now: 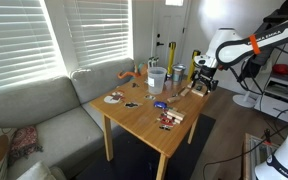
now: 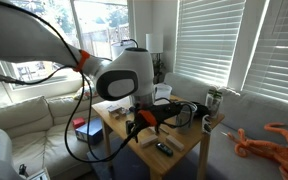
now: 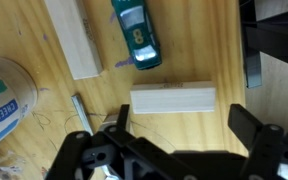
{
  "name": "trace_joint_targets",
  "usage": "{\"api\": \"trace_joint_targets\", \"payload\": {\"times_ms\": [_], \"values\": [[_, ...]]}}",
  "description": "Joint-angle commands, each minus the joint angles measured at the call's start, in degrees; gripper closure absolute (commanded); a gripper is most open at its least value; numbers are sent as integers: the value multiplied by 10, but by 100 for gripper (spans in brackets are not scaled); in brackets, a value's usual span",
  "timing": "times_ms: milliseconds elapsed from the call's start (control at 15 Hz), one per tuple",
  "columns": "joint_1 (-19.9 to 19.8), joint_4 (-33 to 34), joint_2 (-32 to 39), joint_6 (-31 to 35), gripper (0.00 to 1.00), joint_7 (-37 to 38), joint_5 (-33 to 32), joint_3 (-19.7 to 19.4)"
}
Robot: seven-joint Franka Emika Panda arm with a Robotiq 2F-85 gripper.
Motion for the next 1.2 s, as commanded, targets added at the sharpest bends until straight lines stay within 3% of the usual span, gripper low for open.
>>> {"api": "trace_joint_targets", "payload": {"times_ms": [0,733,1133], "values": [[-16,32,34,-12,0,-27,14,14],[-25,56,68,-29,0,-28,14,31],[-37,68,74,-70,0,-22,5,39]]}}
